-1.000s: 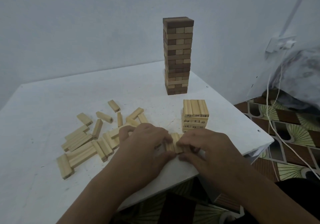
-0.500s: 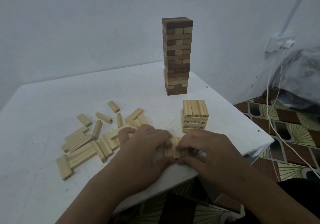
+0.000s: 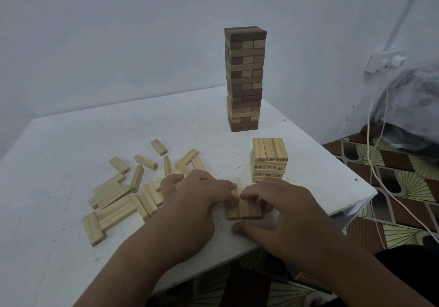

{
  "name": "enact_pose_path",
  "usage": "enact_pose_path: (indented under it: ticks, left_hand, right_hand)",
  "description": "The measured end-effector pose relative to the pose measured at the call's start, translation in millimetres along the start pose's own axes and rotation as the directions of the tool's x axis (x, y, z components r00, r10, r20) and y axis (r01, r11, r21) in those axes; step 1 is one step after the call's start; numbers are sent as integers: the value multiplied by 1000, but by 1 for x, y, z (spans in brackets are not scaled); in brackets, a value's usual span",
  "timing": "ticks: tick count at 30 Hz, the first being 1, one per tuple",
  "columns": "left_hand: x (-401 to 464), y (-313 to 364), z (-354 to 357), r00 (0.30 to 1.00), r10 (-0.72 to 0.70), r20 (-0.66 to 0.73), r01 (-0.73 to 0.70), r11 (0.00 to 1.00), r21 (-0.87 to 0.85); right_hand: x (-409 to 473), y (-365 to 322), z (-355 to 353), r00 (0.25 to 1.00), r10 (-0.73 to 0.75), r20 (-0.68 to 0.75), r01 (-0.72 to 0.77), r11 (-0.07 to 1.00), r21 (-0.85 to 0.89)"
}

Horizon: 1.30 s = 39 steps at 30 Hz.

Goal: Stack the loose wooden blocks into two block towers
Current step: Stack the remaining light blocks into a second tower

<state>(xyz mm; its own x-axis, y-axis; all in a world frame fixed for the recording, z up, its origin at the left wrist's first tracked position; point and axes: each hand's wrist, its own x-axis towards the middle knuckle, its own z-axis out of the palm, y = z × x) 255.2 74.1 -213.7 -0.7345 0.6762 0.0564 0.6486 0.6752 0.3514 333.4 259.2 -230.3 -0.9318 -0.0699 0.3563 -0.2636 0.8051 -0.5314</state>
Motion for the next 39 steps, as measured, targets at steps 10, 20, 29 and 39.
enact_pose_path:
  ticks: [10, 20, 29, 39]
  left_hand:
    - [1, -8, 7, 996, 34, -82, -41, 996, -82]
    - [-5, -1, 5, 995, 82, -47, -85, 994, -67]
    - [-2, 18, -11, 965, 68, -254, -196, 829, -523]
    - [36, 45, -5, 938, -12, -346, -200, 797, -570]
  right_hand:
    - [3, -14, 6, 996, 74, -43, -73, 997, 39]
    - [0, -5, -3, 1000, 10, 28, -15, 977, 212]
    - [6, -5, -27, 960, -97, -262, 168, 950, 264]
    - [27, 17, -42, 891, 27, -453, 164, 912, 376]
